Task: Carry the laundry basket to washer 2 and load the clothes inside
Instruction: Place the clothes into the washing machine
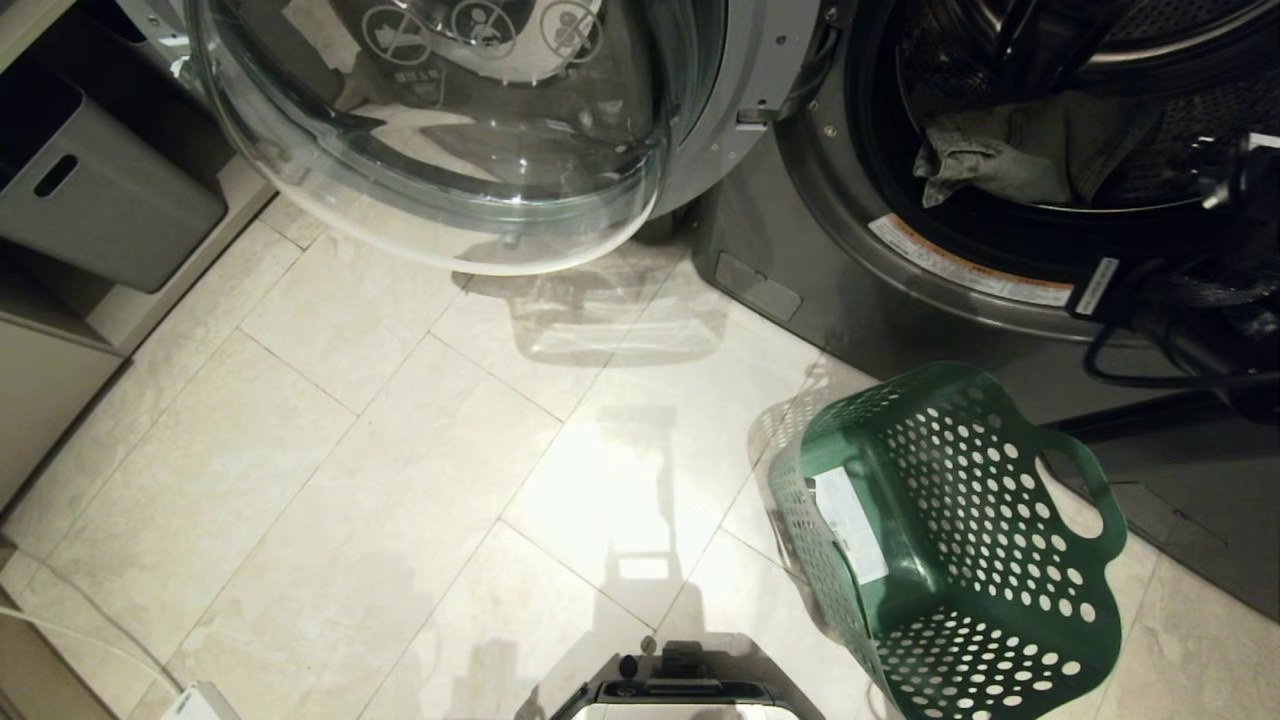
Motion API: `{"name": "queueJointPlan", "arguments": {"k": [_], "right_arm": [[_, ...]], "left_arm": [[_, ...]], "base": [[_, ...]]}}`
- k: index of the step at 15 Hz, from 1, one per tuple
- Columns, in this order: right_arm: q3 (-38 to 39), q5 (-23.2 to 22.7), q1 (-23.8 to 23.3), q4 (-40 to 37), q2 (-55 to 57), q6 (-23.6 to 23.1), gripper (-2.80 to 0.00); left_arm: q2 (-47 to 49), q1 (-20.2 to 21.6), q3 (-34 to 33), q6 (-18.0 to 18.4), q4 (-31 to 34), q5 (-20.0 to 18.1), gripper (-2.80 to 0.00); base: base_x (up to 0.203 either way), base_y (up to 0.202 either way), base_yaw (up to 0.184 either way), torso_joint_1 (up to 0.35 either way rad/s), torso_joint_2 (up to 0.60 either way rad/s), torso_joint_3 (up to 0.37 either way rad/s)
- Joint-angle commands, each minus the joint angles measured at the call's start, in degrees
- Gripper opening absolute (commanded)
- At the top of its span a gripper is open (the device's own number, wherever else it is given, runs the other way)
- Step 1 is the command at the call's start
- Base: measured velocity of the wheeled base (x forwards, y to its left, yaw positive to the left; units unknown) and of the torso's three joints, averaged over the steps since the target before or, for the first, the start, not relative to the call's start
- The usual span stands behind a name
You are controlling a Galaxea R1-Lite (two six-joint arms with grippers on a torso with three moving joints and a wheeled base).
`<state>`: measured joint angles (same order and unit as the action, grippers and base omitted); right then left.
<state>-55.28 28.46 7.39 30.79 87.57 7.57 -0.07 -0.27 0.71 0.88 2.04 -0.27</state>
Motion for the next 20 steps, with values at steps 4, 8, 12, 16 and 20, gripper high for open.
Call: {"name": "queueJointPlan", "arguments": {"k": [4,8,12,16,20], "right_arm": [[17.0,-5.5,0.7,-6.5,-17.3,-1.0,-2.8],[29.3,-15.4,1.2,-7.6,-33.2,-10.8,-2.8],[35.3,-19.6,1.0,-16.2,-50.7,-14.1,-2.8],[43.7,-21.7,0.7,-21.6,-66.3,-17.9,-2.8],[55.3,-24.0,0.1,-18.6,-71.7,-20.9,-2.8]], "left_arm": [[0.1,0.0,0.0,0.0,0.1,0.0,-2.8],[0.1,0.0,0.0,0.0,0.1,-0.1,-2.8],[0.1,0.0,0.0,0.0,0.0,0.0,-2.8],[0.1,0.0,0.0,0.0,0.0,0.0,-2.8],[0.1,0.0,0.0,0.0,0.0,0.0,-2.8]], "base": [[0.0,0.0,0.0,0.0,0.0,0.0],[0.0,0.0,0.0,0.0,0.0,0.0],[0.0,0.0,0.0,0.0,0.0,0.0],[0.0,0.0,0.0,0.0,0.0,0.0],[0.0,0.0,0.0,0.0,0.0,0.0]]}}
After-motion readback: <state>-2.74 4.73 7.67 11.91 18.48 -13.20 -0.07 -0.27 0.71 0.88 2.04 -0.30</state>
